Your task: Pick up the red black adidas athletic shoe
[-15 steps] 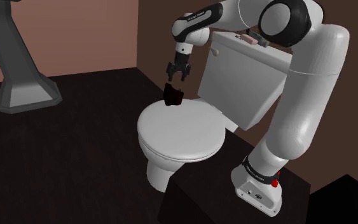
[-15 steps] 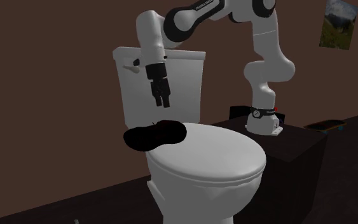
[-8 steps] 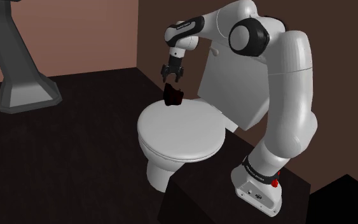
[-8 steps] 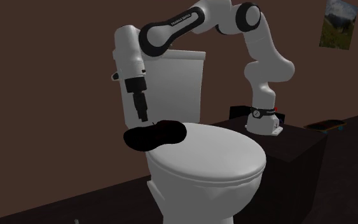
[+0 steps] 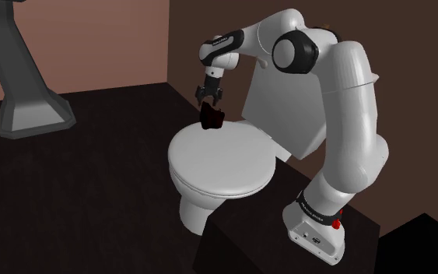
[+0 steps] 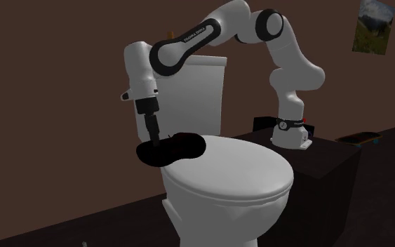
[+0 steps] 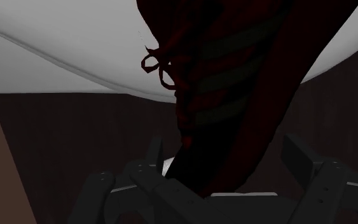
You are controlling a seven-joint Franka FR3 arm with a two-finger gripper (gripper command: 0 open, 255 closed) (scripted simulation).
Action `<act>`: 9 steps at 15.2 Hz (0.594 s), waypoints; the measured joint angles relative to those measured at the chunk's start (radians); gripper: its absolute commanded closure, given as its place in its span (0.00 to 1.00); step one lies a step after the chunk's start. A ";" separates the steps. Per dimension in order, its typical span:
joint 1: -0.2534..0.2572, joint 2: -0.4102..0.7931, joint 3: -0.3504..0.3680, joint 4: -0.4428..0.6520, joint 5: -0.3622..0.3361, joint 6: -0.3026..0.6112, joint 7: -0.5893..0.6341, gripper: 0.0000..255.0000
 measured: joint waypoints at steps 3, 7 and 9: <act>0.000 0.003 0.000 -0.003 0.001 0.008 -0.002 1.00; 0.000 0.003 0.000 -0.004 0.001 0.009 -0.002 1.00; 0.000 0.002 0.000 -0.005 0.001 0.010 -0.002 1.00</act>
